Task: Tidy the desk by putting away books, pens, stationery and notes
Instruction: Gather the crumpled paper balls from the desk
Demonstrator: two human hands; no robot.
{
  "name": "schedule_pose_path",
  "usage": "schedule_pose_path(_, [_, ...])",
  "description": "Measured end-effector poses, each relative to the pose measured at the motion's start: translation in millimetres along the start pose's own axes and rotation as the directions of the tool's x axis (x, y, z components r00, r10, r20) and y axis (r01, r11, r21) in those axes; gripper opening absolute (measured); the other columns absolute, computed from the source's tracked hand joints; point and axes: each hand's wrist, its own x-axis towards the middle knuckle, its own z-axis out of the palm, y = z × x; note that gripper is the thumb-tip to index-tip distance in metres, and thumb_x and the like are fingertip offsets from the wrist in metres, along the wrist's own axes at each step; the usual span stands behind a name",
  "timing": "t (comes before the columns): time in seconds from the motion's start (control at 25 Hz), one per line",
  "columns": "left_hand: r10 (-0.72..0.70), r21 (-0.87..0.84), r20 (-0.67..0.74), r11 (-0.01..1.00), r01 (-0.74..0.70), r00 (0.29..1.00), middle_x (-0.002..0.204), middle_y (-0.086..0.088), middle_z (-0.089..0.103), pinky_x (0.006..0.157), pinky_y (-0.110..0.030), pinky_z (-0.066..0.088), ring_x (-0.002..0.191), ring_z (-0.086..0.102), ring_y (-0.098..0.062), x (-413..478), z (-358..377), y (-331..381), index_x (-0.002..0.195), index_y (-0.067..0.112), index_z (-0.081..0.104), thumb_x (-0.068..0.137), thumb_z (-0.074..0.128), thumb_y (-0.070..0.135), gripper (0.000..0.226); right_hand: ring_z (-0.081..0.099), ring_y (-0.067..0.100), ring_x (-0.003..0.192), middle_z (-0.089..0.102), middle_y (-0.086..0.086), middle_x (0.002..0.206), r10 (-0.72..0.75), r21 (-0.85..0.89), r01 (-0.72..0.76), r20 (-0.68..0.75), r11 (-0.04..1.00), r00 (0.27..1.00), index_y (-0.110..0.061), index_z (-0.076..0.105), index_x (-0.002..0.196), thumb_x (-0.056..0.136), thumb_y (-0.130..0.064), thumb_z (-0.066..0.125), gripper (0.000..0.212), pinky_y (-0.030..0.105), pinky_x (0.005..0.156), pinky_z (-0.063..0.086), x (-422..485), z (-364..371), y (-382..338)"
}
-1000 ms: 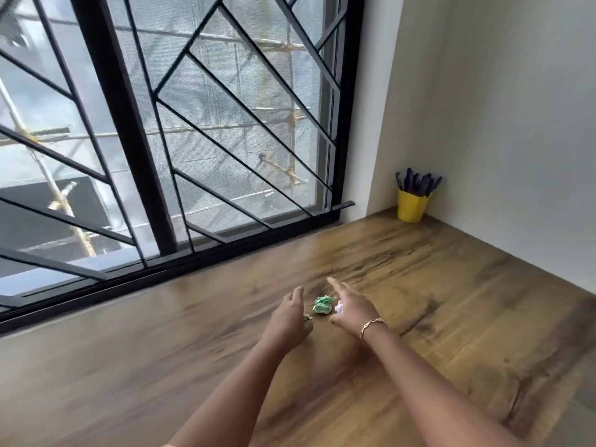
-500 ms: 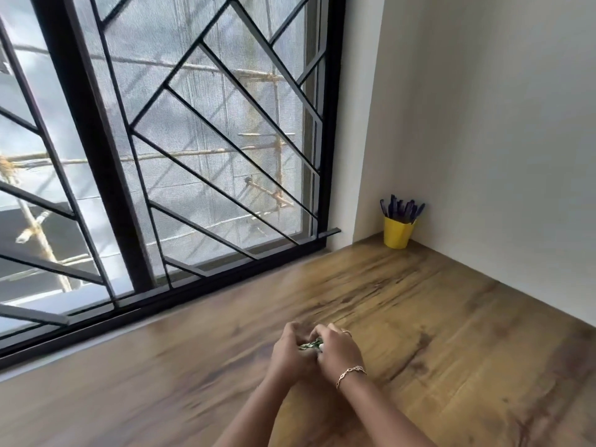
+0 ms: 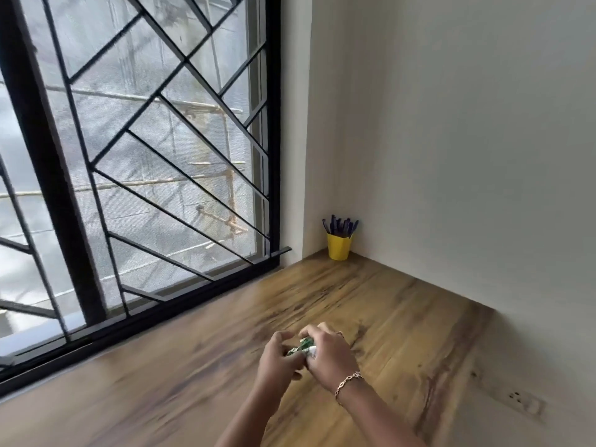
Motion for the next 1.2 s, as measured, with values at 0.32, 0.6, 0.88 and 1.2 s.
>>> schedule_pose_path(0.32, [0.016,-0.061,0.234,0.998,-0.002,0.972,0.073,-0.008,0.062,0.049,-0.023,0.045,0.06,0.056,-0.016,-79.9,40.2,12.2,0.102,0.011,0.054,0.068,0.064,0.009,0.036,0.051,0.018,0.11,0.055,-0.003,0.114,0.169,-0.005,-0.172,-0.143,0.985,0.975,-0.025,0.057,0.106,0.081,-0.013,0.051,0.029,0.023,0.089,0.039,-100.2,-45.4,9.8])
schedule_pose_path(0.6, [-0.005,-0.035,0.483,0.999,0.025,0.876,0.071,-0.011,0.06,0.039,-0.019,0.042,0.043,0.055,-0.007,-165.9,99.5,-2.9,0.099,0.007,0.055,0.061,0.062,0.012,0.04,0.053,0.018,0.104,0.057,-0.006,0.11,0.395,0.051,-0.395,-0.246,0.917,0.885,-0.025,0.059,0.101,0.079,-0.012,0.051,0.027,0.023,0.082,0.038,-224.5,-77.2,32.9])
schedule_pose_path(0.88, [-0.057,0.103,0.725,0.994,-0.027,0.686,0.081,-0.013,0.06,0.045,-0.018,0.046,0.05,0.058,-0.012,-245.6,184.2,-30.9,0.111,0.003,0.05,0.088,0.055,-0.005,0.026,0.056,0.02,0.105,0.061,0.002,0.11,0.588,0.119,-0.582,-0.296,0.804,0.753,-0.02,0.061,0.104,0.078,-0.013,0.06,0.026,0.025,0.088,0.04,-353.9,-106.5,81.5])
schedule_pose_path(1.2, [-0.21,0.249,0.856,0.968,-0.022,0.473,0.084,-0.009,0.061,0.049,-0.019,0.047,0.055,0.06,-0.012,-326.6,318.3,-62.0,0.11,0.001,0.053,0.087,0.057,-0.002,0.024,0.063,0.024,0.092,0.066,0.005,0.1,0.769,0.218,-0.74,-0.263,0.636,0.583,-0.021,0.063,0.097,0.072,-0.016,0.066,0.026,0.031,0.078,0.05,-485.2,-137.3,174.4])
